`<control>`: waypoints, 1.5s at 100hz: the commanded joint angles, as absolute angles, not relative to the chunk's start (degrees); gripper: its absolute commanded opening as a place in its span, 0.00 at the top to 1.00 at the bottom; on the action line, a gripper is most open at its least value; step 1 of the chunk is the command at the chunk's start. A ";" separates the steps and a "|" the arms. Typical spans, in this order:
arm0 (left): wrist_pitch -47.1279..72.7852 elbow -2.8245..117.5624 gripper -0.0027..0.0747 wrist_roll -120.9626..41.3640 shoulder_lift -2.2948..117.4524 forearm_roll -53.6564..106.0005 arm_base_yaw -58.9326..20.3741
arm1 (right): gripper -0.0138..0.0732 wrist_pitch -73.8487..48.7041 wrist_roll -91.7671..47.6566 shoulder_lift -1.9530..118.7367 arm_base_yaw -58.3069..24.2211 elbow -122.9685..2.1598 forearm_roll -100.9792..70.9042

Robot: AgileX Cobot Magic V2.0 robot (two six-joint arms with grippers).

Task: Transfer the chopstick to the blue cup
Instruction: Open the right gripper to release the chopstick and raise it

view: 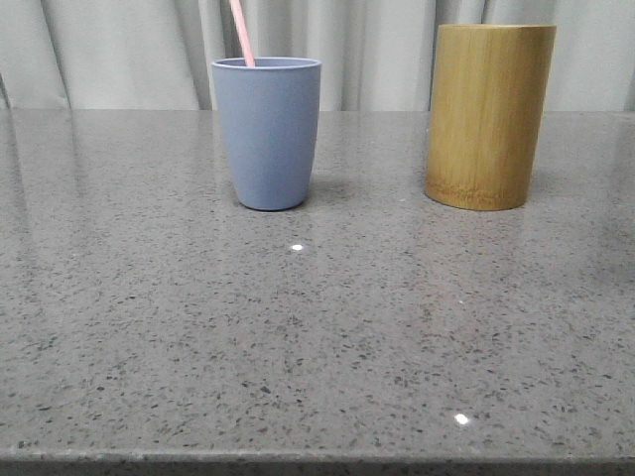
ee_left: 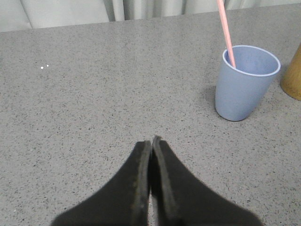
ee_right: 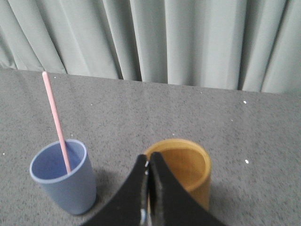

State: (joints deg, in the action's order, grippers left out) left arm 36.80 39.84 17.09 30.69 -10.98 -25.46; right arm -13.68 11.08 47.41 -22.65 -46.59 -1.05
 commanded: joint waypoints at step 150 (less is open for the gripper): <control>28.69 37.22 0.99 17.85 30.56 -13.94 -25.13 | 0.91 -6.55 10.95 22.88 -22.27 -30.19 -0.43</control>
State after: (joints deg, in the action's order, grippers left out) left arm 33.06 36.71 17.18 30.63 -12.47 -25.46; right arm -11.44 11.08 22.71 -22.67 -28.78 -1.05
